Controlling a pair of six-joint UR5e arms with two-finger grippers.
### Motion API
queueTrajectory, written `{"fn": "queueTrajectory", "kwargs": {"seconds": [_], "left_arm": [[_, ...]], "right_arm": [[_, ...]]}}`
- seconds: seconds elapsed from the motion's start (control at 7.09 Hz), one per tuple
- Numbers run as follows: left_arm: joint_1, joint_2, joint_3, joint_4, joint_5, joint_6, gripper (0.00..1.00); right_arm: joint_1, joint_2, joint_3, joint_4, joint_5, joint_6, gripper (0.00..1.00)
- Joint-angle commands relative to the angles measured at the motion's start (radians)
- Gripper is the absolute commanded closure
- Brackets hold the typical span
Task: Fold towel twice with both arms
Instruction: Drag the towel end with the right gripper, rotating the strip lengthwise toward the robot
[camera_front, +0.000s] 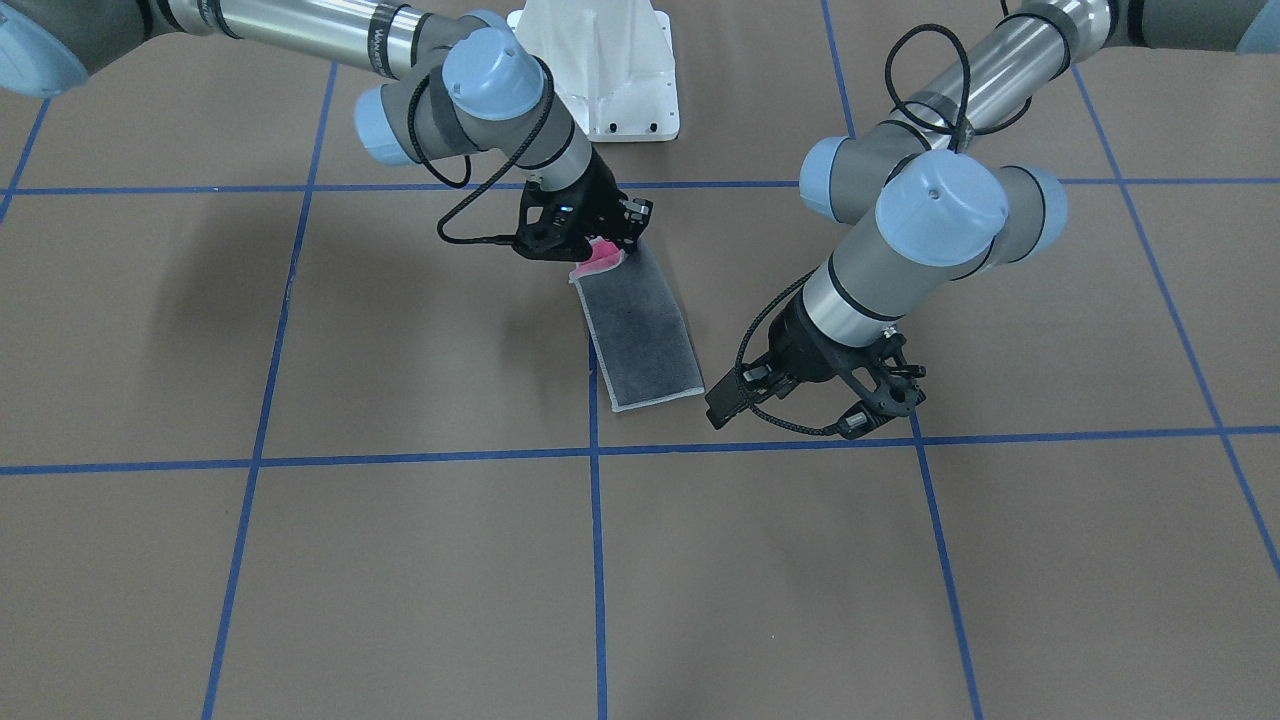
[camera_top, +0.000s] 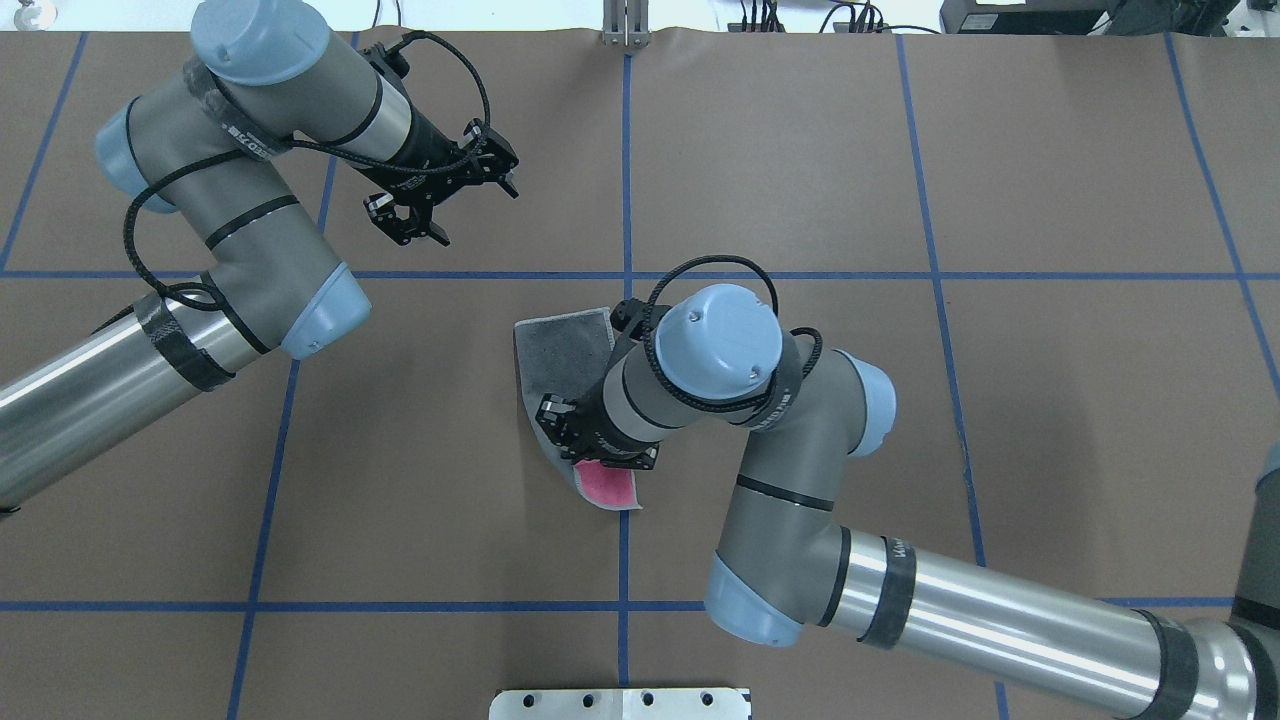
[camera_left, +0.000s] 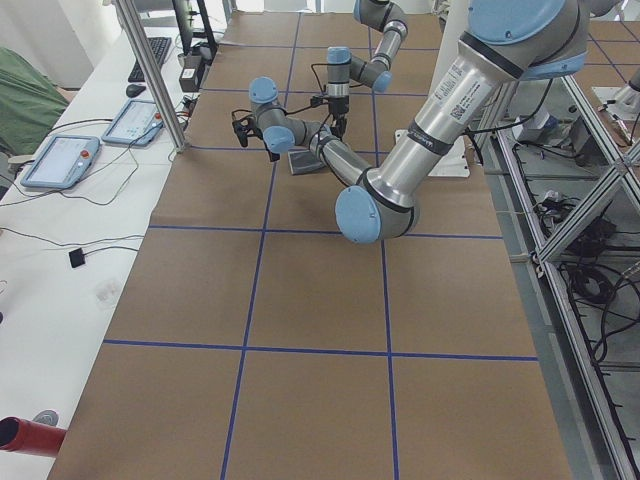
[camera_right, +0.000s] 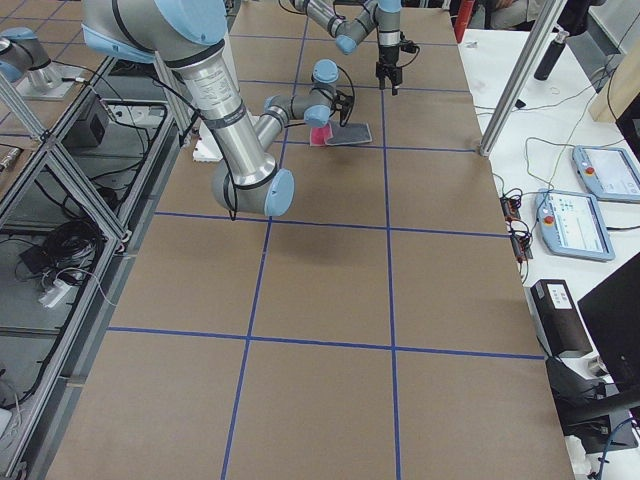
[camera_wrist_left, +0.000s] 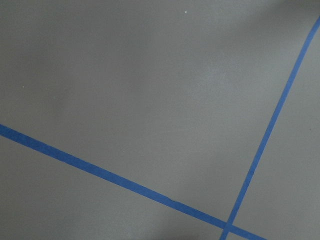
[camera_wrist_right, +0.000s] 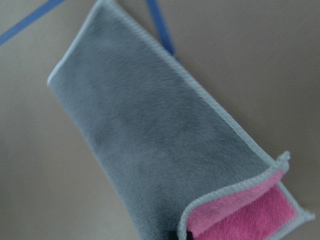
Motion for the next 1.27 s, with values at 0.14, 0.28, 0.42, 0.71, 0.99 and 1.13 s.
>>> {"fn": "queueTrajectory", "kwargs": {"seconds": [0.14, 0.28, 0.42, 0.71, 0.99, 1.13], "left_arm": [[-0.001, 0.006, 0.000, -0.002, 0.000, 0.001, 0.01], [-0.001, 0.006, 0.001, -0.002, 0.000, 0.001, 0.01], [-0.001, 0.006, 0.001, -0.001, 0.000, 0.001, 0.01], [-0.009, 0.006, 0.000, -0.001, -0.001, 0.001, 0.01], [-0.010, 0.006, -0.008, -0.002, -0.001, 0.001, 0.01], [-0.013, 0.015, -0.028, 0.003, -0.007, 0.000, 0.00]], "right_arm": [[-0.015, 0.079, -0.118, 0.096, -0.025, 0.002, 1.00], [-0.015, 0.081, -0.116, 0.098, -0.025, 0.002, 1.00], [-0.015, 0.085, -0.116, 0.098, -0.025, 0.003, 0.01], [-0.015, 0.089, -0.108, 0.099, -0.027, 0.069, 0.00], [-0.009, 0.084, -0.082, 0.090, -0.058, 0.094, 0.00], [0.023, 0.064, -0.061, 0.087, -0.059, 0.092, 0.00]]}}
